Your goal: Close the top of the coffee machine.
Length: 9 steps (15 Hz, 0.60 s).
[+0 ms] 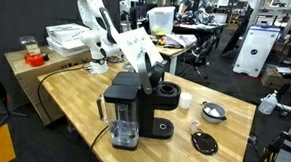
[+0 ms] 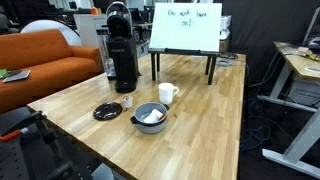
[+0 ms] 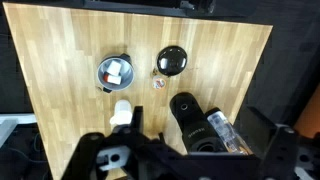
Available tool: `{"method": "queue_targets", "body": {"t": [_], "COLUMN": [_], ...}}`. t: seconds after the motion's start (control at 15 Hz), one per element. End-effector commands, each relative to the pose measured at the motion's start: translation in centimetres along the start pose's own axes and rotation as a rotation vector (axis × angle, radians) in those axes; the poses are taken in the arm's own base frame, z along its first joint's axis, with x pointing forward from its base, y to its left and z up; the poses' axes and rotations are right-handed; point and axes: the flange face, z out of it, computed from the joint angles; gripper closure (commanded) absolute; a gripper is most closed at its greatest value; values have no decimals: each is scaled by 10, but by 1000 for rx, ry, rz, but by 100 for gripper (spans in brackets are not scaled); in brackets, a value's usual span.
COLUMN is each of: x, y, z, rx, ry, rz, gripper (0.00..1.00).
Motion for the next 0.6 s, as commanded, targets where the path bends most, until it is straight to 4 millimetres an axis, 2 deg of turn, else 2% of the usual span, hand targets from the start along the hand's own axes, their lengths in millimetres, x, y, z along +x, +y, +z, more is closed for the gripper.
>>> {"method": "queue_targets", "body": {"t": [0.0,0.27,0.53], "x": [0,9,26], "y": [0,0,-4], "z": [-1,7,21], "rx": [0,-35,-18], "ry": [-1,-25,-54], "rz": [0,-11,-5], "gripper": [0,0,0]}}
